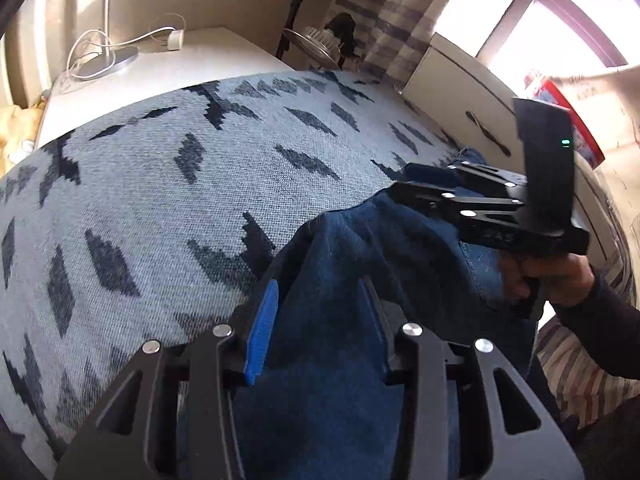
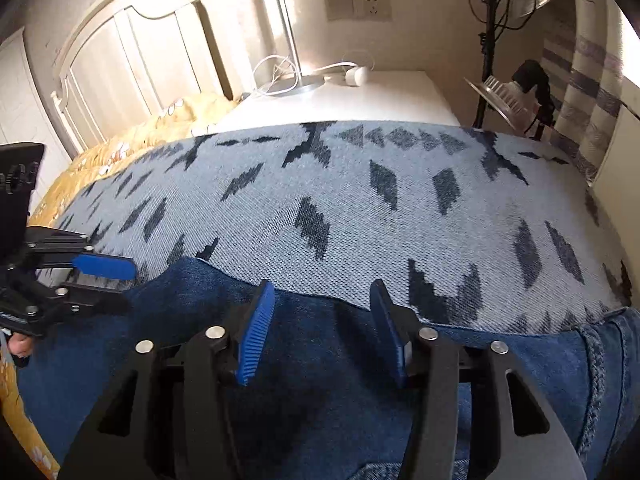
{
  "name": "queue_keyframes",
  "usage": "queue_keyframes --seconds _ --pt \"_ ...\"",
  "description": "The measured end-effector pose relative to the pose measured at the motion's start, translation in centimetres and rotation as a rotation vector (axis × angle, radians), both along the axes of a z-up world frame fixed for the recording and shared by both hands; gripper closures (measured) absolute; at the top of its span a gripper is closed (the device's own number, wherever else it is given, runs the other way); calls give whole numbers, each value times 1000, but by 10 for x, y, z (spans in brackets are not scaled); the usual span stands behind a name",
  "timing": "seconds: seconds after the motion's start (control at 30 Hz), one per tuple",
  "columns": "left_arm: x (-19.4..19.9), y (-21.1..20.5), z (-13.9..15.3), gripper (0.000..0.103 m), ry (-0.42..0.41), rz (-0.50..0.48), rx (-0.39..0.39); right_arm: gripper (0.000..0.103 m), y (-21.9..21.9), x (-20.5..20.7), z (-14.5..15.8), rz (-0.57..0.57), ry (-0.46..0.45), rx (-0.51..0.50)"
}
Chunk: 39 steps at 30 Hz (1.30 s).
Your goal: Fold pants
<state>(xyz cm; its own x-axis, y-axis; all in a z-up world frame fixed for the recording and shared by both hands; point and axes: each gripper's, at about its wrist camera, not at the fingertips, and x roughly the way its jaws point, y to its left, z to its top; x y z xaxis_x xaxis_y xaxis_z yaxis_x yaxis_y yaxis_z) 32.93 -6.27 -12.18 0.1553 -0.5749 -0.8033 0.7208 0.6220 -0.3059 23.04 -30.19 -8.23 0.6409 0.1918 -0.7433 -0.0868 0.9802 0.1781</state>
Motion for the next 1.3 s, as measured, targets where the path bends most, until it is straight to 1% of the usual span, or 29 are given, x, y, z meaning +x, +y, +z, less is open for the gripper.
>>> queue_keyframes --seconds 0.03,0.07,0.1,0.13,0.2,0.27,0.33,0.37,0.4,0.47,0.53,0.6,0.63,0.7,0.77,0.83,0.87,0.9,0.93,0.97,1.0,1.03,1.07,1.1,1.13,1.17,1.2,1.23,1.3 --pt "5 -7 -3 63 7 -18 4 45 -5 -6 4 -10 -18 -13" --pt "10 -16 -6 68 19 -48 7 39 -11 -13 7 -19 -31 -22" --pt "13 -24 -7 87 24 -72 21 31 -19 -20 8 -29 -37 -25" --pt "16 -33 -10 99 22 -101 45 30 -27 -27 7 -37 -34 -32" --pt "25 -44 -18 102 -13 -125 136 30 -38 -36 1 -52 -11 -64" --pt "40 -41 -21 102 -39 -100 192 30 -49 -46 -7 -71 12 -85" --pt "51 -36 -19 99 -45 -73 194 30 -58 -53 -17 -86 41 -90" --pt "56 -32 -17 99 -121 0 252 30 -61 -56 -24 -88 55 -92" --pt "59 -25 -14 92 -139 51 268 30 -63 -61 -28 -81 49 -88" --pt "61 -2 0 86 -99 112 178 30 -59 -68 -30 -63 32 -121" --pt "49 20 17 82 -128 181 132 29 -57 -73 -26 -58 26 -144" --pt "20 46 33 63 -140 218 45 29 -61 -79 -17 -68 11 -111" --pt "1 57 35 61 -132 224 20 29 -66 -82 -14 -81 8 -104" --pt "-36 76 29 60 -131 214 27 29 -76 -90 -10 -129 18 -156" --pt "-68 91 9 59 -163 208 135 29 -91 -99 -11 -174 43 -191" --pt "-74 120 -14 58 -218 331 333 30 -110 -109 -14 -227 77 -199" --pt "-73 142 -16 42 -235 409 359 30 -119 -114 -15 -235 83 -181" --pt "-75 159 -11 40 -265 487 357 30 -126 -120 -13 -262 95 -182" --pt "-78 172 -5 42 -300 568 389 29 -132 -129 -9 -286 89 -194" --pt "-81 184 0 43 -363 665 470 29 -138 -138 -5 -301 77 -198" --pt "-87 195 8 43 -399 728 474 29 -144 -147 -1 -318 72 -193" --pt "-92 204 16 43 -383 748 391 28 -149 -156 2 -342 70 -179" --pt "-98 213 24 42 -330 755 249 28 -155 -166 5 -367 71 -159" --pt "-103 217 28 36 -283 741 129 28 -160 -176 8 -394 74 -135" --pt "-107 213 28 33 -261 701 65 28 -164 -185 9 -414 78 -114" --pt "-110 202 24 32 -262 642 64 28 -167 -192 10 -427 83 -97" --pt "-111 191 17 31 -277 605 131 27 -170 -201 11 -437 88 -75" --pt "-110 183 6 31 -289 600 231 27 -171 -208 10 -435 91 -54" --pt "-102 196 -16 32 -298 730 473 28 -175 -219 7 -435 109 -28"
